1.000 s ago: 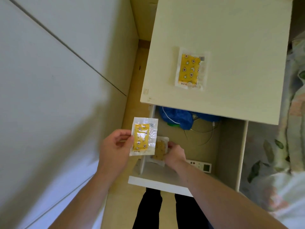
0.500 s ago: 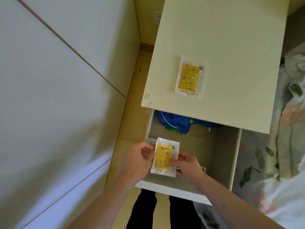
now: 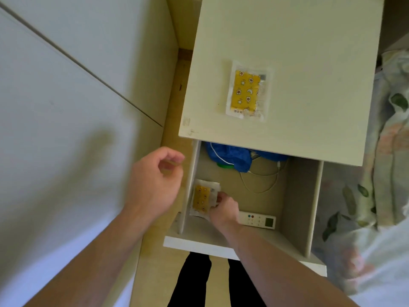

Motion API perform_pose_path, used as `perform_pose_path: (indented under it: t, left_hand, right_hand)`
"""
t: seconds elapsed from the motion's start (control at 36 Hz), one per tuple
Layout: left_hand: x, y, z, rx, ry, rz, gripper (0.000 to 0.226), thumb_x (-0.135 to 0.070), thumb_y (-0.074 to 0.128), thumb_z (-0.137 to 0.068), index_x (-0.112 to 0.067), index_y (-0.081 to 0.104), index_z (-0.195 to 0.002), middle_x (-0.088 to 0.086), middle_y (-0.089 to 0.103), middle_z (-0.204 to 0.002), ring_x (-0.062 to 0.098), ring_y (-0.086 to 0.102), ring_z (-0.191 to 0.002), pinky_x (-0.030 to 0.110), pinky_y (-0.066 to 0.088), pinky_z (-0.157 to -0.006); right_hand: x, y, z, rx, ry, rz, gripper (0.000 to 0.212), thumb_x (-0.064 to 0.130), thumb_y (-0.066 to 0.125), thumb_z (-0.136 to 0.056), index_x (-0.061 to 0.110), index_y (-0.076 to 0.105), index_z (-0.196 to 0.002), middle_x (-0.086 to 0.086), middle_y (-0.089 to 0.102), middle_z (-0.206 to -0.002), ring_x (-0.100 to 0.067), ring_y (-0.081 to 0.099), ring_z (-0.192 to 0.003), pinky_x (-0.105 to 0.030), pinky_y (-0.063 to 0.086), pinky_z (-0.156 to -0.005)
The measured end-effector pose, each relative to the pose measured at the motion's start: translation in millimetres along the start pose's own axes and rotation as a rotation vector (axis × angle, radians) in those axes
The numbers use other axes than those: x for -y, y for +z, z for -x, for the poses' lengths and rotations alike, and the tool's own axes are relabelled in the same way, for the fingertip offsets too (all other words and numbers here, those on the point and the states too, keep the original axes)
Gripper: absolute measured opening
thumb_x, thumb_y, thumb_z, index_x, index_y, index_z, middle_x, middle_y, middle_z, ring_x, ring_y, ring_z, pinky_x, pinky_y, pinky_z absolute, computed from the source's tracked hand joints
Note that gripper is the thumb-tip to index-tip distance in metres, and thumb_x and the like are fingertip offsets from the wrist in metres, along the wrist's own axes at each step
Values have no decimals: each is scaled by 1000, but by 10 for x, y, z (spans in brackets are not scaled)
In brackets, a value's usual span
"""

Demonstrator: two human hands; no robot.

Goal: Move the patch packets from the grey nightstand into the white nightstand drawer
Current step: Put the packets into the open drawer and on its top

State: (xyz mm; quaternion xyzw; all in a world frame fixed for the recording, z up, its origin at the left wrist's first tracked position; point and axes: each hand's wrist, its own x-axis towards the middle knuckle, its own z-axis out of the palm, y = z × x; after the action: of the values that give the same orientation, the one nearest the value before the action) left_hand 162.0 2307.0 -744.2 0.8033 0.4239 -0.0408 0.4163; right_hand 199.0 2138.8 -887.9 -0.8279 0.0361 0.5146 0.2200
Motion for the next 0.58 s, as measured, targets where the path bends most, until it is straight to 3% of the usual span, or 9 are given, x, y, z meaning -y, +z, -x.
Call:
perform_pose_path:
  t: [0.06,0.14,0.22,0.28,0.31,0.36,0.42,0.5,0.58]
  left_hand:
    - [-212,-30,-21,-58,92,0,20,-14,68,-90,-30,70,-101,-24,65,-95,-5,61,-88,6,44,-71]
    - [-578,-40,-95,-119,270,39,18,-13,69,-89,-27,70,-101,-19,65,-98,3,62,-85,10,49,-68]
    - [-910,39,-253,-109,431,10,18,-15,68,-88,-25,69,-103,-14,62,-108,8,59,-97,18,49,-76]
    - [-1064,129,-391,-59,499,-67,22,-21,68,-87,-26,67,-109,-12,58,-118,9,54,-108,22,47,-87]
    - [-1119,180,-466,-31,529,-127,28,-25,68,-87,-26,66,-115,-10,55,-125,10,51,-114,24,45,-93]
    - [-1172,297,-612,51,580,-295,50,-35,67,-86,-26,57,-134,-6,43,-145,17,41,-129,36,41,-108]
    - [-1161,411,-728,175,577,-478,78,-48,66,-82,-28,37,-152,-4,21,-163,23,22,-147,44,28,-119]
    - [-1027,540,-823,319,555,-625,105,-57,70,-74,-30,14,-159,-8,-6,-168,22,-4,-155,49,9,-125]
    - [-848,590,-780,281,599,-650,105,-50,76,-76,-30,14,-159,-8,-1,-169,21,-2,-155,49,11,-126]
  right_hand:
    - [8,-63,66,9,-11,6,41,4,58,-89,18,64,-127,-2,73,-106,-18,64,-87,-28,59,-77]
    - [-13,-240,166,22,-19,-2,54,9,66,-89,15,53,-141,-8,67,-127,-19,61,-99,-26,54,-84]
    - [-74,-455,233,3,-22,-21,66,-2,61,-88,20,46,-149,-8,57,-141,-21,62,-111,-24,58,-83]
    - [-111,-602,271,-14,-68,-11,66,-11,55,-87,25,53,-143,-4,57,-137,-12,61,-100,-11,53,-65]
    - [-125,-689,290,-22,-95,-16,66,-13,53,-86,26,56,-139,-2,57,-135,-10,60,-102,-7,50,-64]
    - [-144,-870,330,-49,-147,-41,66,-16,51,-83,27,61,-132,2,56,-131,-13,59,-115,-13,52,-77]
    - [-137,-1063,396,-78,-176,-88,64,-16,49,-81,25,64,-128,4,56,-125,-12,58,-114,-18,55,-82]
    - [-137,-1324,467,-101,-185,-206,57,-14,47,-84,24,65,-123,2,62,-116,-9,62,-102,-13,53,-67]
    - [-138,-1497,484,-94,-199,-289,45,-7,53,-90,29,69,-112,3,70,-108,-11,67,-95,-17,57,-64]
